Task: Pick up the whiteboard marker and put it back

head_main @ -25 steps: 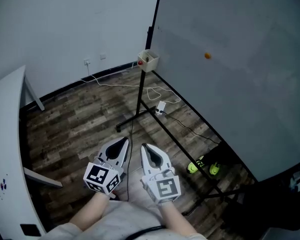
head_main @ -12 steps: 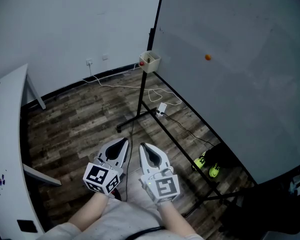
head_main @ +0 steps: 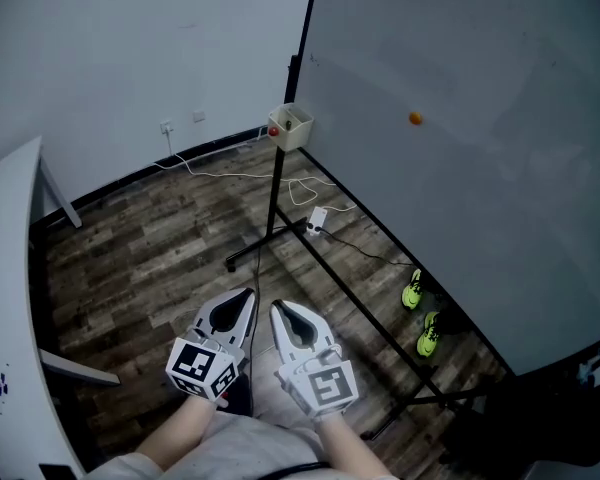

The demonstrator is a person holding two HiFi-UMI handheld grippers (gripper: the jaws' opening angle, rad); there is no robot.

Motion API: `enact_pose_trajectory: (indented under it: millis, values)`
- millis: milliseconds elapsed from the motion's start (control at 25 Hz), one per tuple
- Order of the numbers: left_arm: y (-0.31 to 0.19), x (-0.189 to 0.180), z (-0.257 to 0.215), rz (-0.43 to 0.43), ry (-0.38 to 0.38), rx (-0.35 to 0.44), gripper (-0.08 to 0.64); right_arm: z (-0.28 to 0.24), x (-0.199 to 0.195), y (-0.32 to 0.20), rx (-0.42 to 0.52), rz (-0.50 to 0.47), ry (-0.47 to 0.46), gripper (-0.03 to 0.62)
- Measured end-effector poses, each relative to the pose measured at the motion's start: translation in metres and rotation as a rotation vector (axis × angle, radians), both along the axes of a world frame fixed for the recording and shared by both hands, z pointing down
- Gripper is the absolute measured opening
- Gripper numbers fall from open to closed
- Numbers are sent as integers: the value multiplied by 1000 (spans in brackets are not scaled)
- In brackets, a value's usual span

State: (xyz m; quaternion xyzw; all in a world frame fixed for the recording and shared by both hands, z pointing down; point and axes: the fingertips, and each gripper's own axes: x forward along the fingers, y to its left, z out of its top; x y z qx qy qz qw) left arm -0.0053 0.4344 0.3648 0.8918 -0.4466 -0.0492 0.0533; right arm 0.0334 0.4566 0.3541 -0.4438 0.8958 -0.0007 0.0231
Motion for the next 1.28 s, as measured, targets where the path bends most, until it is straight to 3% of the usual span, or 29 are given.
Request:
enact_pose_trajectory:
  millis: [400,560,720,1000,1280]
  values:
    - [-145,-24,-1,28,20,-11,15,12,-20,-137,-54,50,9,20]
    - [-199,-27,-4,69,17,-1,15,6,-28,-195,-19,87,-7,20]
    - [-242,-32,5,112,8,-11,15,15,-35,-238,-47,123,1,20]
    - [-297,-55,15,149,18,-23,15,25,-56,-296,-41,161,8,20]
    - [-324,-63,26,163,46,-51,15,31,-70,-319,-50,167,37,20]
